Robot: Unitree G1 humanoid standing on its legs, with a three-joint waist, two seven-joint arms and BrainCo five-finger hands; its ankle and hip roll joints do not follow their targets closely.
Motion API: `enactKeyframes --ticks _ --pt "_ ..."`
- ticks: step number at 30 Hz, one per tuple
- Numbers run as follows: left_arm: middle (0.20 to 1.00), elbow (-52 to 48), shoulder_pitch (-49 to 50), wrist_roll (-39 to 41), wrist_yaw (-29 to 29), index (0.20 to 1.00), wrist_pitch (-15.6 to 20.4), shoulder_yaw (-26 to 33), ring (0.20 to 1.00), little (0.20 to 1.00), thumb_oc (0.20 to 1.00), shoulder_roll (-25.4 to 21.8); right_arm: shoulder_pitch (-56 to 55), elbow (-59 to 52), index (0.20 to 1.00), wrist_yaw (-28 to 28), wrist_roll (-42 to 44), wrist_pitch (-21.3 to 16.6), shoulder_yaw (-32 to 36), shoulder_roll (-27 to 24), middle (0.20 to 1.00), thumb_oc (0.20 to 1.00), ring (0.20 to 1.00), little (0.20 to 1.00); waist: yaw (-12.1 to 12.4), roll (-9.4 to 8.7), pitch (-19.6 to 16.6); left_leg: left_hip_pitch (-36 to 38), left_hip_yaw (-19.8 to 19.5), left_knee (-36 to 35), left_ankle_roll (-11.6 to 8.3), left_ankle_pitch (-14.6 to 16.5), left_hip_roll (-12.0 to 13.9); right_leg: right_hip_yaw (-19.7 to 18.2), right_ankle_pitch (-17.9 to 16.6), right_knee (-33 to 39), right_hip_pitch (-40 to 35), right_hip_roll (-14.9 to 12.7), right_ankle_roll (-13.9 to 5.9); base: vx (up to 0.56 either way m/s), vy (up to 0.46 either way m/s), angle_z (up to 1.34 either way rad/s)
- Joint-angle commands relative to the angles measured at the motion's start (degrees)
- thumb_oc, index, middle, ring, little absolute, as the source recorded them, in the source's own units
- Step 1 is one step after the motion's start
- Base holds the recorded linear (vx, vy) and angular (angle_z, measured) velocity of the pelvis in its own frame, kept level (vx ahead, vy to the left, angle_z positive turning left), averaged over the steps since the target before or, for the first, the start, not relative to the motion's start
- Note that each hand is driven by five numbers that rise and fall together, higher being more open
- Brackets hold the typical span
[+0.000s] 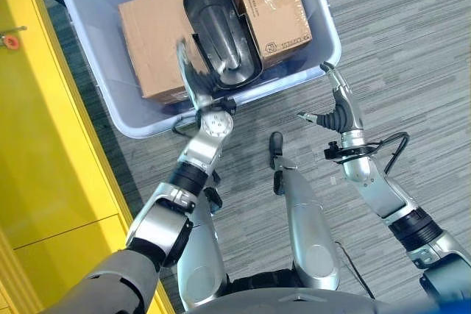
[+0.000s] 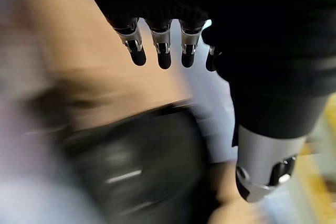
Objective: Move parts from the plastic box to the shelf.
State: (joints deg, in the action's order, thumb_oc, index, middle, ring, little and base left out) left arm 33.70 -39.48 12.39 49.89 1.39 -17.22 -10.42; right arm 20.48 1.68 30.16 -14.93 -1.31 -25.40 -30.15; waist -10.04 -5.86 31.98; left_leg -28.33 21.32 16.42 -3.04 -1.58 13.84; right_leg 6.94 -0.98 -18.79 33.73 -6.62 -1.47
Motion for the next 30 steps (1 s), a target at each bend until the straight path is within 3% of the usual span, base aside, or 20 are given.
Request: enactKeyframes --ticks 1,6,11,19,22,30 --pt "1.0 1.13 -3.84 4.32 0.14 1.0 1.27 0.91 1.0 1.0 1.0 -1.99 1.34 -3.61 1.0 0.42 -0.52 -0.6 1.83 -0.18 1.0 1.0 1.0 1.0 0.22 -2.42 -2.18 -1.72 -5.6 4.56 -3.64 4.73 0.95 -0.27 5.71 -3.74 -1.04 0.62 -4.86 0.02 -0.042 -0.06" --pt "1.0 5.41 -6.52 4.39 1.95 1.0 -3.3 -0.13 1.0 1.0 1.0 -2.72 2.85 -2.82 1.0 -3.72 0.6 -1.13 0.93 -0.8 1.0 1.0 1.0 1.0 -0.44 -3.37 -2.18 -1.89 -5.22 5.04 -4.02 4.39 1.75 -0.34 5.81 -4.35 -0.69 1.35 -4.42 0.01 -0.04 -0.05" --pt "1.0 10.43 -8.24 7.82 2.0 1.0 -3.91 0.82 1.0 1.0 1.0 -3.06 4.68 -2.59 1.0 -4.15 2.11 -0.1 -1.35 -0.8 1.0 1.0 1.0 1.0 -1.01 -4.27 -2.18 -2.2 -4.6 5.88 -4.52 4.33 2.63 -0.25 6.06 -5.02 -0.2 1.77 -4.03 0.02 -0.046 -0.06" --pt "1.0 15.16 -12.02 6.3 2.76 1.0 -3.8 1.94 1.0 1.0 1.0 -4.28 7.1 -1.19 1.0 -3.92 3.11 1.14 -2.69 -0.75 1.0 1.0 1.0 1.0 -1.98 -4.94 -2.18 -3.04 -3.89 7.28 -4.78 4.78 3.38 -0.57 6.38 -5.94 0.94 1.84 -3.62 0.0 -0.003 -0.02" --pt "1.0 16.22 -14.35 9.1 -1.26 1.0 -5.19 1.8 1.0 1.0 1.0 -5.02 7.34 -1.34 1.0 -4.87 3.54 1.58 -2.8 -1.04 1.0 1.0 1.0 1.0 -2.62 -4.98 -2.18 -3.24 -3.59 7.64 -4.74 5.01 3.43 -0.97 6.49 -6.18 1.37 2.0 -3.51 0.02 0.012 -0.03" --pt "1.0 21.43 -17.46 12.4 0.41 1.0 -9.32 2.93 1.0 1.0 1.0 -6.53 8.34 -2.05 1.0 -6.45 4.42 2.35 -2.97 -1.45 1.0 1.0 1.0 1.0 -3.39 -5.48 -2.18 -4.32 -3.56 8.85 -4.91 5.43 3.81 -1.11 6.72 -6.79 2.27 2.21 -3.33 0.02 -0.009 -0.06"
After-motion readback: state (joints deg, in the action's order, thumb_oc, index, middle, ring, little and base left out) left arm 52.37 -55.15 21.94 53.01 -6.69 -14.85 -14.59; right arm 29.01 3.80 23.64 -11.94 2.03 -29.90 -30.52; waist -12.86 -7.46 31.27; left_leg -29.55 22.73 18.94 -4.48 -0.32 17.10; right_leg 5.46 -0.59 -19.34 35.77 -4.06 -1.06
